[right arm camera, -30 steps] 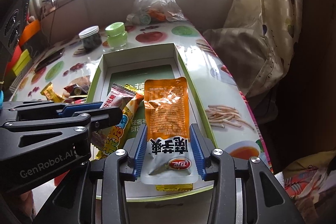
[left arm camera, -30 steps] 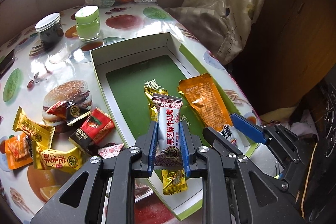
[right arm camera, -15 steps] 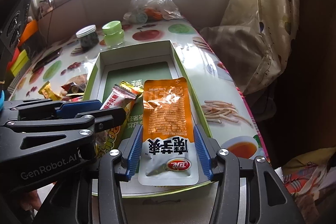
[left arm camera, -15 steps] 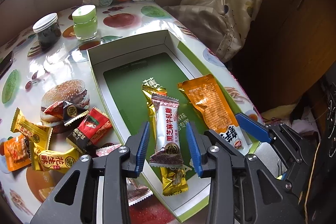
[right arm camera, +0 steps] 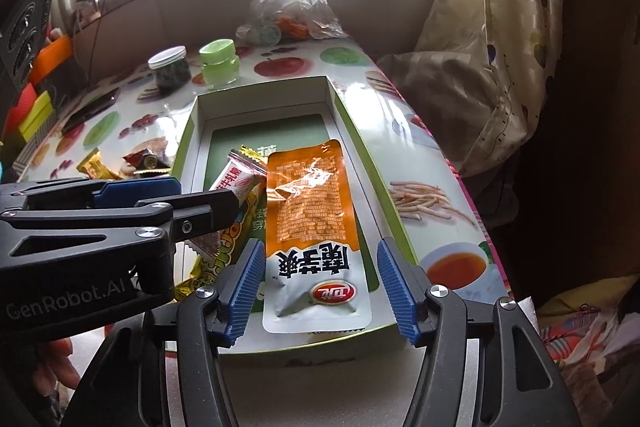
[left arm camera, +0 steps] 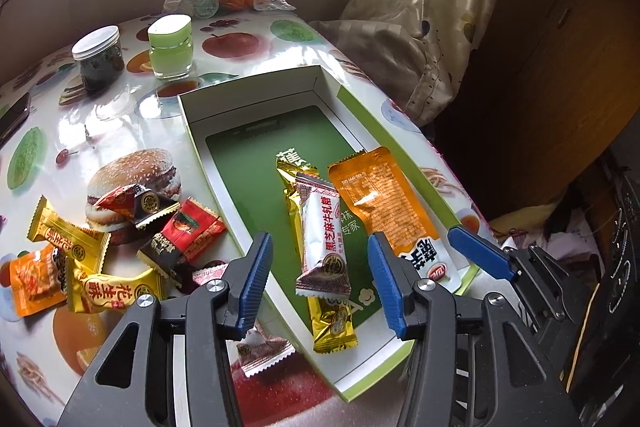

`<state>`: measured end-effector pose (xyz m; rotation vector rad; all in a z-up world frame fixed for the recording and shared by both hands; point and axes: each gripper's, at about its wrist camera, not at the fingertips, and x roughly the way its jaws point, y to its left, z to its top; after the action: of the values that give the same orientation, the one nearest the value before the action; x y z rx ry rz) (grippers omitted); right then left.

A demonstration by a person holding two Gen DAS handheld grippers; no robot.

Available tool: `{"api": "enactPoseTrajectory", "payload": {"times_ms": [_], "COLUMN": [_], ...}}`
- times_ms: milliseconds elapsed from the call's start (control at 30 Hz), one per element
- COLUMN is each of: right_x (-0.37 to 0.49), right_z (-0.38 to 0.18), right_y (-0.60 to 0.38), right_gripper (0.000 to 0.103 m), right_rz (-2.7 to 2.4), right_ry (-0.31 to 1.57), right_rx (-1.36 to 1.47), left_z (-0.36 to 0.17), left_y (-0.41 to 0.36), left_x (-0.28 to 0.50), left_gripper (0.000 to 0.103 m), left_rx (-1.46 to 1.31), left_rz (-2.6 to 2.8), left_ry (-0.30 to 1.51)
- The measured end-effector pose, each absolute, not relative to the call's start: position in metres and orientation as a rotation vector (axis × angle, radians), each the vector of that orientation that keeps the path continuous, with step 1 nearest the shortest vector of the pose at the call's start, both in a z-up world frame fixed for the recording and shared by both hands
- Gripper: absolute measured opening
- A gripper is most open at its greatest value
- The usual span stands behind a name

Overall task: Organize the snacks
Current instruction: 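Carry the candy and orange pouch into the green box with both tools, then open both tools and withdraw them from the green box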

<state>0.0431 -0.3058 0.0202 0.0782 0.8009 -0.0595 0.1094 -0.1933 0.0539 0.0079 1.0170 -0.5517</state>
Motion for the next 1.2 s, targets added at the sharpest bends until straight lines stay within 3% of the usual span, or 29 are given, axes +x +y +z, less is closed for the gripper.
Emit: {"api": "enactPoseTrajectory", "payload": {"times_ms": [633,1200], "right_x": [0.013,-0.003], "right_z": [0.038,0.05], "right_y": [-0.298,-0.233], "right_gripper": [0.059,0.059], "right_rz": [-0.067,0.015], "right_ry": [0.738,0.699], "right_rx": [0.163,0.133], "left_z": [0.076,0.071], "left_y": [-0.153,-0.052], "left_x": [0.075,0.043], "left_gripper": [0.051,0.051], "left_rx": [-0.013,-0.07], "left_rz": [-0.508,-0.357], "left_ry": [0.931,0.888]}}
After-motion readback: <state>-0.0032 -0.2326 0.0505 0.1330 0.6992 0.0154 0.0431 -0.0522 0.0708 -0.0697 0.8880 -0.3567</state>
